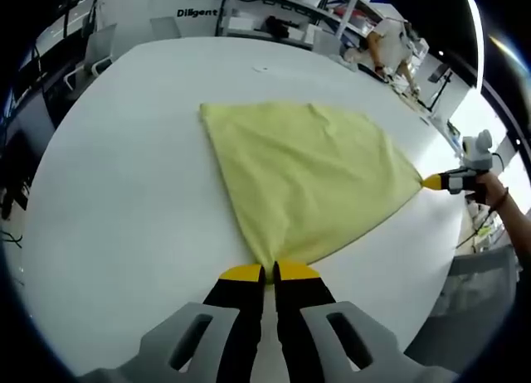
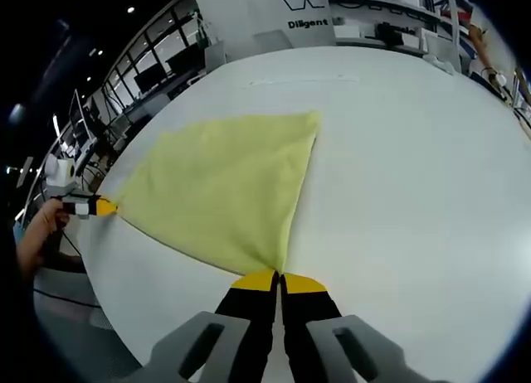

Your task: Fold the garment on the visible template until the final outline fits inside the template.

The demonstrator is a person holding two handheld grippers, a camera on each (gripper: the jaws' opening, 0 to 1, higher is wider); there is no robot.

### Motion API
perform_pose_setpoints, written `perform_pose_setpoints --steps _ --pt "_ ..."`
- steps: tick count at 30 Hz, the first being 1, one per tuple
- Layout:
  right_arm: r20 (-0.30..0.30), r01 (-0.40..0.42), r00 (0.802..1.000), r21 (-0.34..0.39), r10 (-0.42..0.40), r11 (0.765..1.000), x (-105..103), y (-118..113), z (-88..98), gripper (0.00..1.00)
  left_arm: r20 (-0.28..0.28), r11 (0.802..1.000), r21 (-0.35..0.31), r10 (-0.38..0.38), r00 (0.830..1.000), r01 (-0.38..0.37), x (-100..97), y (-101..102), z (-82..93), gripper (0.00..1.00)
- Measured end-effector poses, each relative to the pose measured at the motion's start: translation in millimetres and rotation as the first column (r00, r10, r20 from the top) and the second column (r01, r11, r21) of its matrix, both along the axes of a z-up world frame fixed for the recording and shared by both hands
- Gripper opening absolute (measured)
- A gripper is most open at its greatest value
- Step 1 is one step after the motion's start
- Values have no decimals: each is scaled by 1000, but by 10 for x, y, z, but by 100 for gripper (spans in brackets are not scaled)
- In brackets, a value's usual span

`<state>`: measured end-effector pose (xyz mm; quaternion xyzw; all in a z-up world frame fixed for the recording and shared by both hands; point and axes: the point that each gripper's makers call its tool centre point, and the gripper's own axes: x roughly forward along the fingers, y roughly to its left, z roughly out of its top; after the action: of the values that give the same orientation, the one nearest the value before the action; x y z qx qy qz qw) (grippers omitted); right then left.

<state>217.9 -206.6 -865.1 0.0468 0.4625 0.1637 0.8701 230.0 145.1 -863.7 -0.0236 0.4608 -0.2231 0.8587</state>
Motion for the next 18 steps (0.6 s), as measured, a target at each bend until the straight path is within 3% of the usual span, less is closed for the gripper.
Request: perform_pose_setpoints --steps 8,11,14,17,18 --pt "9 -9 1000 -32 9 999 26 8 -19 0 16 1000 7 9 1000 -9 -3 -18 4 5" --pt "18 -37 999 -45 37 998 27 8 -8 0 27 1000 4 9 1000 -9 9 -31 17 15" --pt "40 8 999 -45 -6 999 80 -19 10 17 55 1000 0 28 998 -28 42 -38 75 35" --pt "88 -2 996 -7 2 1000 130 48 82 47 76 999 -13 35 996 -34 62 -49 131 42" --pt "103 -5 995 6 5 1000 147 71 105 52 83 999 -17 37 996 -36 68 -52 149 47"
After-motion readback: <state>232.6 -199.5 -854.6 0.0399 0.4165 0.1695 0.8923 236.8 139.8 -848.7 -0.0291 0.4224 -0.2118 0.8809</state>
